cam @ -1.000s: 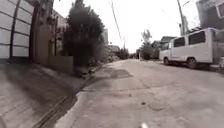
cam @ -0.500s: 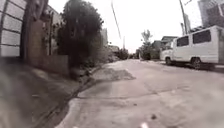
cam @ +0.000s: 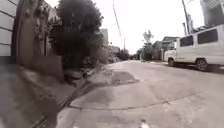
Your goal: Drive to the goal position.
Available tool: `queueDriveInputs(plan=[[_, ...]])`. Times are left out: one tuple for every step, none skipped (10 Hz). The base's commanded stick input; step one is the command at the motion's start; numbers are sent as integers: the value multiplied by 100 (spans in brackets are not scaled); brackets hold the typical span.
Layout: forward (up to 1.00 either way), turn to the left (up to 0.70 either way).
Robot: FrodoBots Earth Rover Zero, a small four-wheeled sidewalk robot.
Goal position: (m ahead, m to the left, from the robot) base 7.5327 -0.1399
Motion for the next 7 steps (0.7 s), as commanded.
queueDriveInputs(plan=[[70, 0], [70, 0], [70, 0], [70, 0], [70, 0], [70, 0], [70, 0]])
